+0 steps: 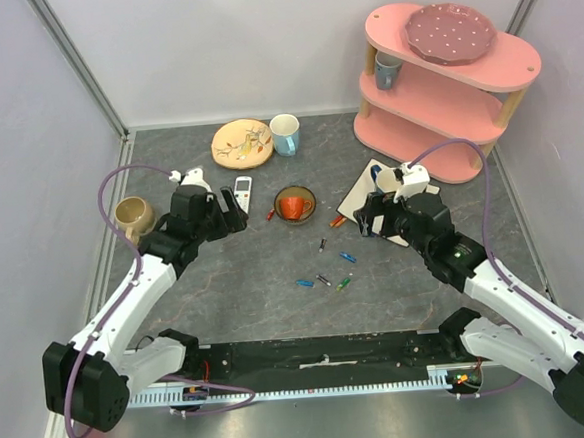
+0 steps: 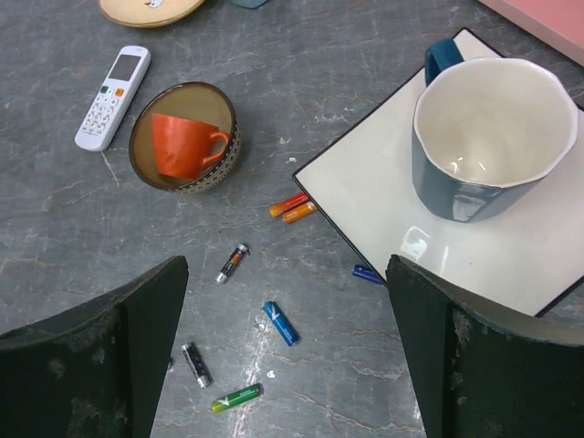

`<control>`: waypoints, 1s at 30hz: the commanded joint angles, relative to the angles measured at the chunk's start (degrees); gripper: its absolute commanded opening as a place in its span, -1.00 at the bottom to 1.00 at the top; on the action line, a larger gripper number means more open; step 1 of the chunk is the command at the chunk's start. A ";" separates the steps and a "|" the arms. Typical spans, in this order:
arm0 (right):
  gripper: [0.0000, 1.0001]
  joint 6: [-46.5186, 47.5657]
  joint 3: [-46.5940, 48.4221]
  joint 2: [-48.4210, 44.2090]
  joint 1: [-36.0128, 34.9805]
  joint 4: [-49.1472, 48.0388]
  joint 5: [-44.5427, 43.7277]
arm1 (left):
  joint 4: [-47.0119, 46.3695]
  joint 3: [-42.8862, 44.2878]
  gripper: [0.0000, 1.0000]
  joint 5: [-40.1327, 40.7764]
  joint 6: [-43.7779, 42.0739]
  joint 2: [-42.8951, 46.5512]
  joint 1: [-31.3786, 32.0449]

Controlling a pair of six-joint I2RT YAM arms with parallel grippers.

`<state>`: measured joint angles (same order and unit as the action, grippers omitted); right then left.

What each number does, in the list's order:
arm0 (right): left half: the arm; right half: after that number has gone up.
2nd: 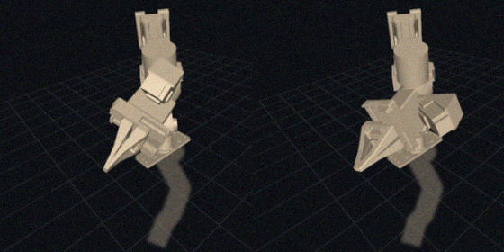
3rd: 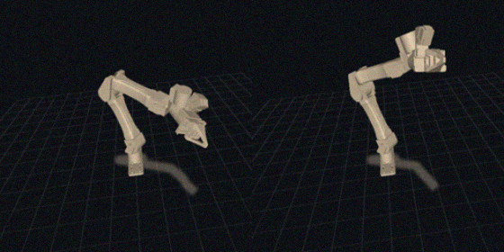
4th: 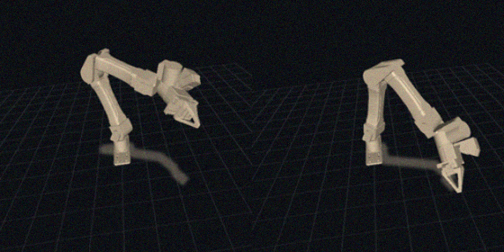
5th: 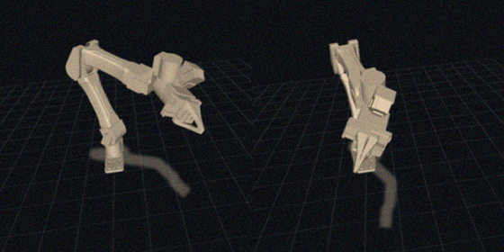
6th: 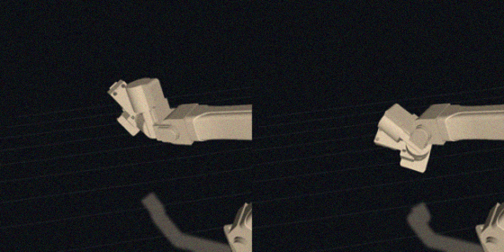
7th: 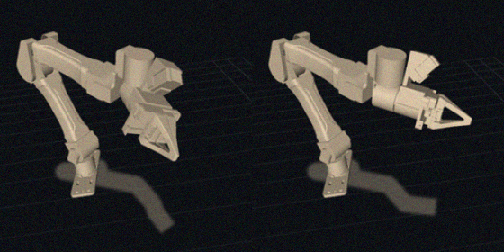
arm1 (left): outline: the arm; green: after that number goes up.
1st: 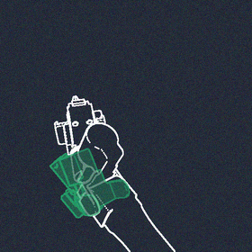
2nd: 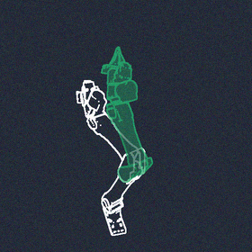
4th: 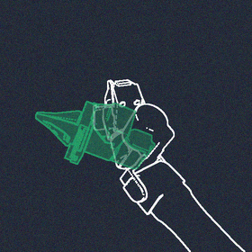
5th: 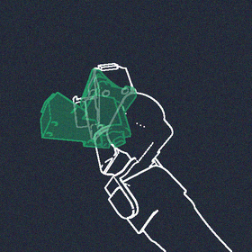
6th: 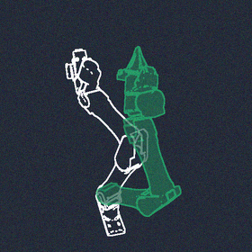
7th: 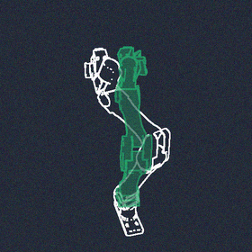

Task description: Load the batteries into the remote control

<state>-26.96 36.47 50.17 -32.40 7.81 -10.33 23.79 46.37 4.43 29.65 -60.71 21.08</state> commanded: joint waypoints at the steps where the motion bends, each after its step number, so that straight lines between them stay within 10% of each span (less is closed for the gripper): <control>1: 0.96 -0.55 -0.17 0.80 -0.12 -1.06 3.03 | -5.60 3.26 0.81 3.31 -5.73 -5.52 -0.51; 30: 0.95 0.07 1.68 1.50 -0.03 3.44 10.15 | 6.53 39.93 0.82 -5.39 -26.92 -52.84 -6.93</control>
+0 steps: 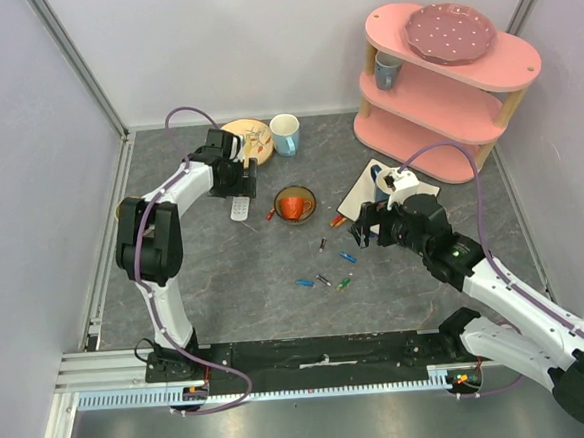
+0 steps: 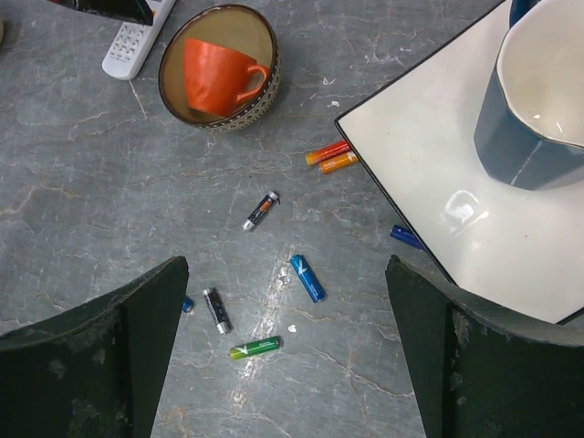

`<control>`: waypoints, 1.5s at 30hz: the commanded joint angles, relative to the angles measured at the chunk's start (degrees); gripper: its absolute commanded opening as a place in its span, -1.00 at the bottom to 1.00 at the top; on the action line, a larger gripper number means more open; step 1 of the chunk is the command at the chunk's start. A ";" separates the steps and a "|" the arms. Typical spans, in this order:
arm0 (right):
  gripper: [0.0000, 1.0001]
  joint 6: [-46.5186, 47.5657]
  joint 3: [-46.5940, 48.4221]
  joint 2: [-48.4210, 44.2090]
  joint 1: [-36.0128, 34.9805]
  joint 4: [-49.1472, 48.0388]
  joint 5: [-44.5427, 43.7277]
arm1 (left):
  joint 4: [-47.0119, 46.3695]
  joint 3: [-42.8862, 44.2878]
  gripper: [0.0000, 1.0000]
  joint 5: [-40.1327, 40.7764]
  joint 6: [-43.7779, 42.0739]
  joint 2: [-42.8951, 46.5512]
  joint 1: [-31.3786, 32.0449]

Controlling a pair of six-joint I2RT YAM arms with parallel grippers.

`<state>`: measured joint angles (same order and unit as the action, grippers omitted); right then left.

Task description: Load the batteries into the remote control

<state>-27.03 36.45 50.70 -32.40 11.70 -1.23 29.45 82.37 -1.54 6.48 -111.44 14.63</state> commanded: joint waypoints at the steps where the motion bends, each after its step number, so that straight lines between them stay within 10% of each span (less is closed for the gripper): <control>1: 0.95 0.22 1.61 1.24 -0.12 -0.45 1.06 | 0.96 4.29 0.77 0.57 -3.93 -2.64 -0.48; 24: 0.96 0.22 0.91 1.95 -0.12 -0.45 -0.35 | 1.40 6.84 0.37 4.00 -5.16 -8.97 -0.13; 31: 0.96 -0.04 1.17 1.69 -0.12 -0.19 -0.61 | 1.49 6.49 -0.39 3.39 -4.81 -8.45 0.13; 39: 0.96 -2.06 3.72 0.98 -0.12 -0.71 1.06 | -1.57 4.22 -0.92 -0.91 1.42 13.67 0.04; 45: 0.96 -10.21 1.18 0.02 -0.12 -10.98 10.96 | -15.89 -14.84 -0.96 -19.44 14.33 35.63 0.13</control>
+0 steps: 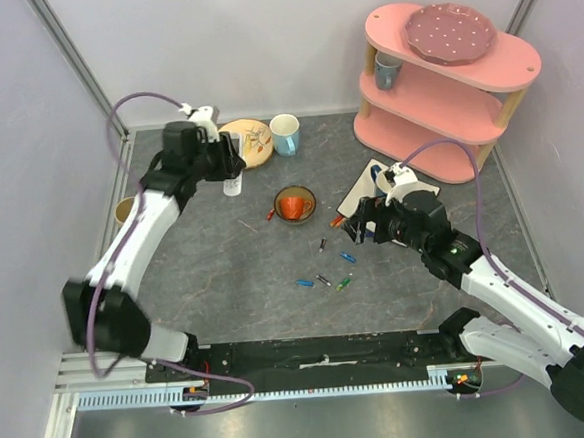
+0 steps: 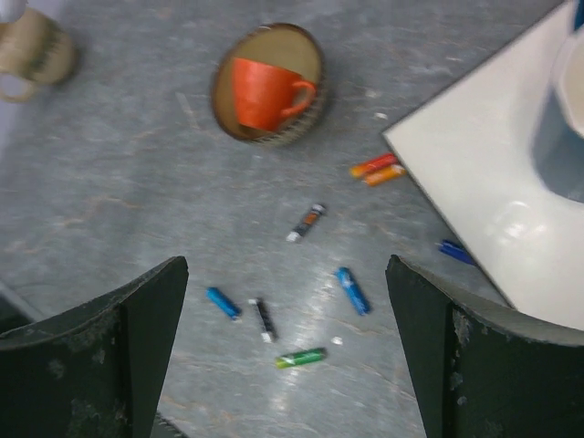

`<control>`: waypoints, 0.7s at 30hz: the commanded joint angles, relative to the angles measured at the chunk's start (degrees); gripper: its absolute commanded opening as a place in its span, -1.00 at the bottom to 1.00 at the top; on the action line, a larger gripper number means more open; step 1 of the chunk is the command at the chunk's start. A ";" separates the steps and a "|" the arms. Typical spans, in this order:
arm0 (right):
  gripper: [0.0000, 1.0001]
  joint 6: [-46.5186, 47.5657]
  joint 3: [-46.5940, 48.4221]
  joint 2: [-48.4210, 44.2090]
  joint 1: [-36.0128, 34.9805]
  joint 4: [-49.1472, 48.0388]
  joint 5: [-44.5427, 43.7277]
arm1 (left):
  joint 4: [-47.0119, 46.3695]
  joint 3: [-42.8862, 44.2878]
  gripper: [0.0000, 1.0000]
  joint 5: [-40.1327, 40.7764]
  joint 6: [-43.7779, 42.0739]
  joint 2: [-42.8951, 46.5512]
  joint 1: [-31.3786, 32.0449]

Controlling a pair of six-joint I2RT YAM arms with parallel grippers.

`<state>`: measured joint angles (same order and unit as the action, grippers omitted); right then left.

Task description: Load the batteries into the remote control

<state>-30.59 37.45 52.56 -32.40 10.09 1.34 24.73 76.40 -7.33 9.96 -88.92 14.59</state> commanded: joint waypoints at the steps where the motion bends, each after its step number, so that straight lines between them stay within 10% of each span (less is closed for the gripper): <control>1: 0.96 -7.72 -0.44 -2.19 -0.12 -11.99 10.59 | -17.46 -14.73 -0.96 -18.63 13.05 15.86 0.35; 10: 0.96 -17.31 -6.34 -4.74 -0.73 -33.01 23.78 | -50.80 -38.58 -0.96 -33.00 39.24 32.67 2.81; 21: 0.96 -11.87 -2.65 -0.88 -16.63 -30.65 15.99 | -89.76 -54.60 -0.96 -26.60 58.25 34.78 9.22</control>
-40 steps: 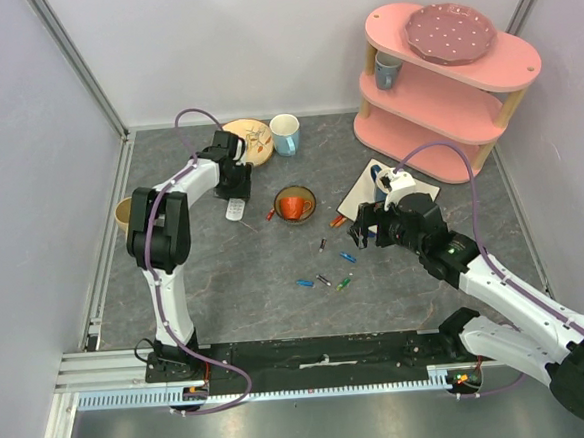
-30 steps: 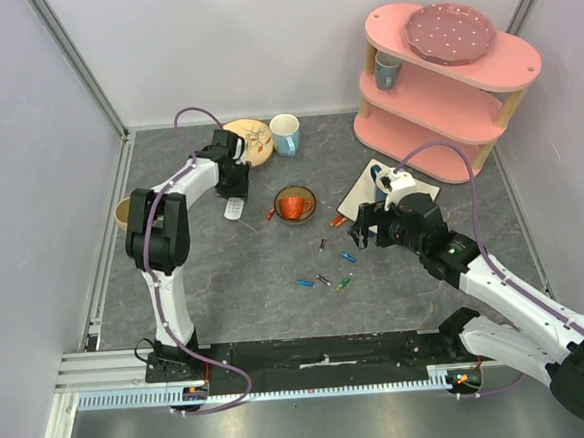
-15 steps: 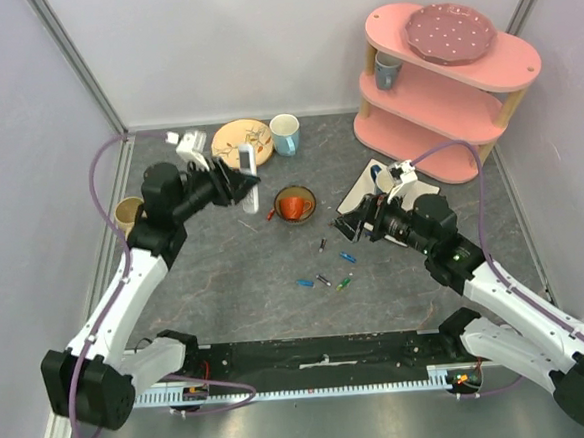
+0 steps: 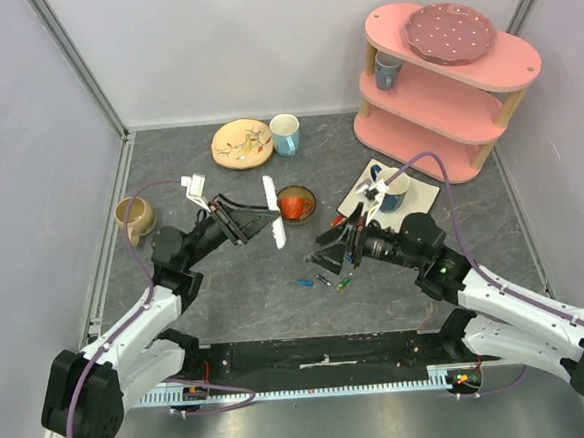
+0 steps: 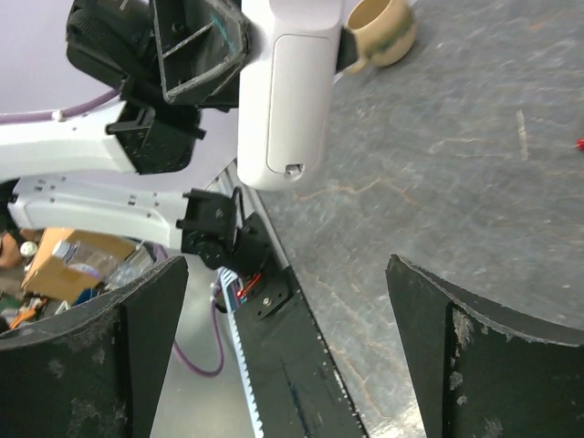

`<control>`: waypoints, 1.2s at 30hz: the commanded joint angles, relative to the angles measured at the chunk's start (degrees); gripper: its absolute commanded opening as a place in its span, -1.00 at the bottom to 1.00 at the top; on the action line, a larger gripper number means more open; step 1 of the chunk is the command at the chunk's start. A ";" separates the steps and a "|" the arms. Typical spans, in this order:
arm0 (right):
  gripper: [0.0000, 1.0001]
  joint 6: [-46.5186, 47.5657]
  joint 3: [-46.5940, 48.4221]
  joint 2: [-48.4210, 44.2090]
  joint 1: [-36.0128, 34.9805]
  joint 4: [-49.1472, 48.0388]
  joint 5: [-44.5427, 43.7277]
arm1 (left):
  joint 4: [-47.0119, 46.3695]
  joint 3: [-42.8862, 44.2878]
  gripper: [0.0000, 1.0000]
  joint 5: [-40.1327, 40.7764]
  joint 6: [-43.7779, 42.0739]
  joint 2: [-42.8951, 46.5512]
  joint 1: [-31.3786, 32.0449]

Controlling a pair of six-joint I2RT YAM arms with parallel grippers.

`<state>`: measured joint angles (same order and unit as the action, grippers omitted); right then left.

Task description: Load the batteries into the remote control

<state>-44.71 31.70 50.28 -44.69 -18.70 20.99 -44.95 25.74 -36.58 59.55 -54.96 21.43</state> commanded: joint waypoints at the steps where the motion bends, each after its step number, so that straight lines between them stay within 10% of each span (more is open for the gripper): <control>1: 0.96 2.26 3.01 1.66 -6.18 -2.48 -4.90 | -20.87 -4.37 -0.96 3.26 8.13 0.73 2.74; 36: 0.78 -1.70 6.09 13.52 -8.75 -21.11 -4.03 | -28.70 -6.40 -0.96 4.58 9.80 -2.26 9.07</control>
<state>-45.91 35.20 63.09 -53.15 -35.62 15.68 -69.60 19.31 -32.18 68.16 -57.71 29.95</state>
